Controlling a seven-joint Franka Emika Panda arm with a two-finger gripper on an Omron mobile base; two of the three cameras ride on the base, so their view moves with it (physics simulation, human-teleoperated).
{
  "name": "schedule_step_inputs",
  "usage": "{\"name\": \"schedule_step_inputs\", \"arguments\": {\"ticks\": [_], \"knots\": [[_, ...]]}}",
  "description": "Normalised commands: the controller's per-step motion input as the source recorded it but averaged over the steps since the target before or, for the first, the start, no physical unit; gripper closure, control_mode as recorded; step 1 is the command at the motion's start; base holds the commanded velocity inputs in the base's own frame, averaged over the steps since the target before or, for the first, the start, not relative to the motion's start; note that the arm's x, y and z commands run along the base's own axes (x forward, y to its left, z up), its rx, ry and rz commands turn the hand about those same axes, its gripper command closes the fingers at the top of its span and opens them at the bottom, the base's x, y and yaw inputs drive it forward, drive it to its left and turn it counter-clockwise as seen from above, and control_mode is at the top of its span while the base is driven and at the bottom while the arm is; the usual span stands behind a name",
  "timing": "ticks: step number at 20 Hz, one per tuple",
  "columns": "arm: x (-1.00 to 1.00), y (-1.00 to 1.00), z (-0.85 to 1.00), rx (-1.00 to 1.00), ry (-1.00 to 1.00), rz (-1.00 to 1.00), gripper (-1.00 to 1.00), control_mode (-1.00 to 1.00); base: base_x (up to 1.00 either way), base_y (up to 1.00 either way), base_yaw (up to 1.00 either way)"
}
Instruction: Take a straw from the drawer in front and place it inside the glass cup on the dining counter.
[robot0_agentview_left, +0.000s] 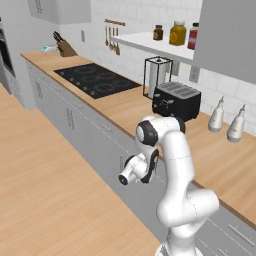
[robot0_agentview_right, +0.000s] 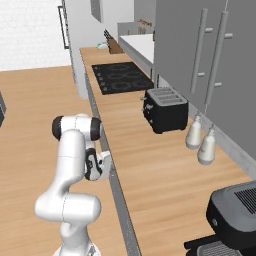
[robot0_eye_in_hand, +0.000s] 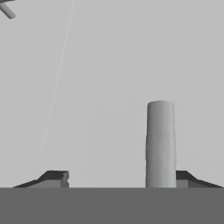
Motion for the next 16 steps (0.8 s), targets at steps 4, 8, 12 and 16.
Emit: {"name": "schedule_step_inputs", "arguments": {"ticks": [4,8,12,16], "knots": [[-0.39,0.00,0.00,0.00,0.00,0.00,1.00,-1.00,0.00,0.00,0.00],[-0.73,0.25,0.00,0.00,-0.01,0.00,1.00,-1.00,0.00,0.00,0.00],[-0.87,0.72,0.01,0.00,0.00,0.00,1.00,-1.00,0.00,0.00,0.00],[-0.87,0.99,0.08,0.00,0.00,0.00,1.00,-1.00,0.00,0.00,0.00]]}}
